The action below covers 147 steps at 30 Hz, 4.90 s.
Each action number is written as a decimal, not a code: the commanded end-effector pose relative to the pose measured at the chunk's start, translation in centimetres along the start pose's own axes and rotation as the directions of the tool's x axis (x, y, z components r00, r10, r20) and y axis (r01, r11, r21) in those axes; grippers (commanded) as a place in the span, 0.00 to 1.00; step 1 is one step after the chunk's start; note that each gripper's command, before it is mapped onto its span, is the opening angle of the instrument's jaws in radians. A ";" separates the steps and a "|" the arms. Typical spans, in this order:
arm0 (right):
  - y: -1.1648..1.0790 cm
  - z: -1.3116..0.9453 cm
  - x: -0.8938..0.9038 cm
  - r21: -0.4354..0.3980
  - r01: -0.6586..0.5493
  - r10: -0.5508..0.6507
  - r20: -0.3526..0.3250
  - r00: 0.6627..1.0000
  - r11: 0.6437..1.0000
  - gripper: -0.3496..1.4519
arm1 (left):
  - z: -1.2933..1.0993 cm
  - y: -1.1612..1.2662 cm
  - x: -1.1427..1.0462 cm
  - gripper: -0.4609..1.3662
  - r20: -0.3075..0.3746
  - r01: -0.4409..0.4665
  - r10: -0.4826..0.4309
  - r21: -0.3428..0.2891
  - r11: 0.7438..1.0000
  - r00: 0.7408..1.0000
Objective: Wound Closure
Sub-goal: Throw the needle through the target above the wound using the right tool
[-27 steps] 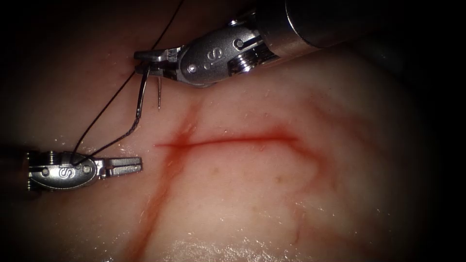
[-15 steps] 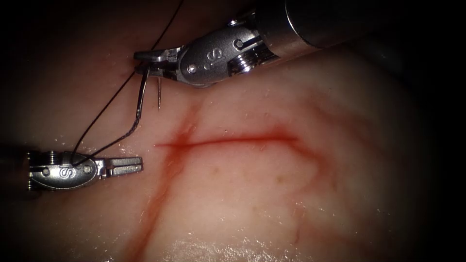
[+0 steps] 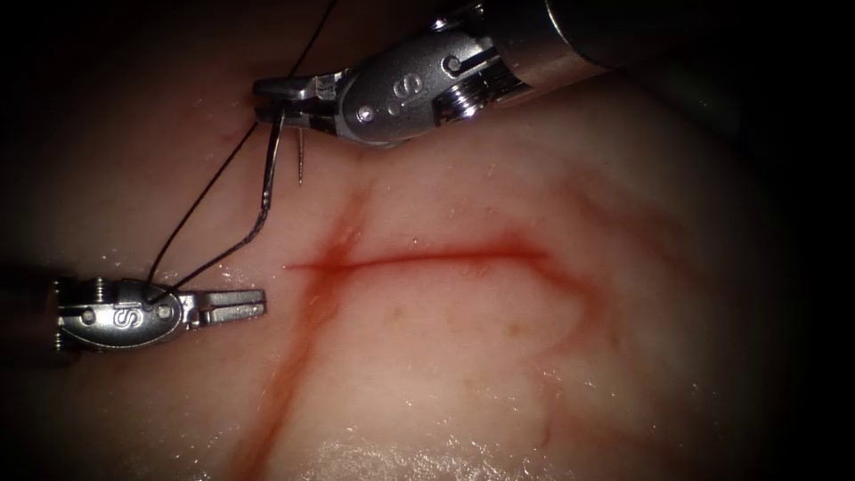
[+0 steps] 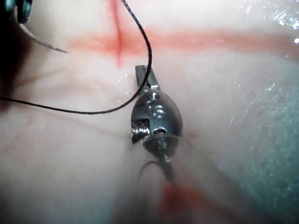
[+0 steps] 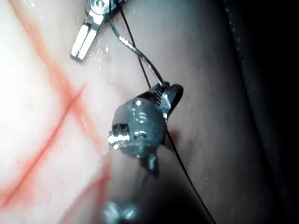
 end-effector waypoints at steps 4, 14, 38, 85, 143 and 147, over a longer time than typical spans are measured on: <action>-0.02 -0.11 -0.03 -0.004 0.004 -0.004 0.006 1.000 1.000 0.00 | -0.02 0.02 0.08 0.06 -0.027 0.009 -0.009 -0.006 1.000 1.000; -0.11 -0.34 -0.11 0.000 0.009 -0.009 0.026 1.000 1.000 0.00 | 0.09 0.08 0.20 0.06 -0.070 0.000 0.000 0.003 1.000 0.998; -0.33 -0.16 -0.17 0.018 0.031 -0.031 0.048 0.998 0.999 0.00 | 0.45 0.26 0.20 0.06 -0.118 -0.023 0.023 -0.005 1.000 0.993; -1.08 0.02 -0.47 -0.012 0.069 -0.068 0.055 0.996 0.998 0.00 | 0.45 0.39 -0.05 0.06 0.071 -0.040 0.041 -0.017 0.999 0.997; -0.37 0.13 -0.49 -0.095 -0.510 0.515 0.040 0.856 0.855 0.00 | 0.61 0.39 -0.47 0.06 0.191 -0.047 0.042 0.022 0.999 0.981; -0.36 0.15 -0.55 -0.088 -0.597 0.602 0.055 0.796 0.797 0.00 | 0.60 0.40 -0.46 0.06 0.191 -0.046 0.041 0.022 0.999 0.981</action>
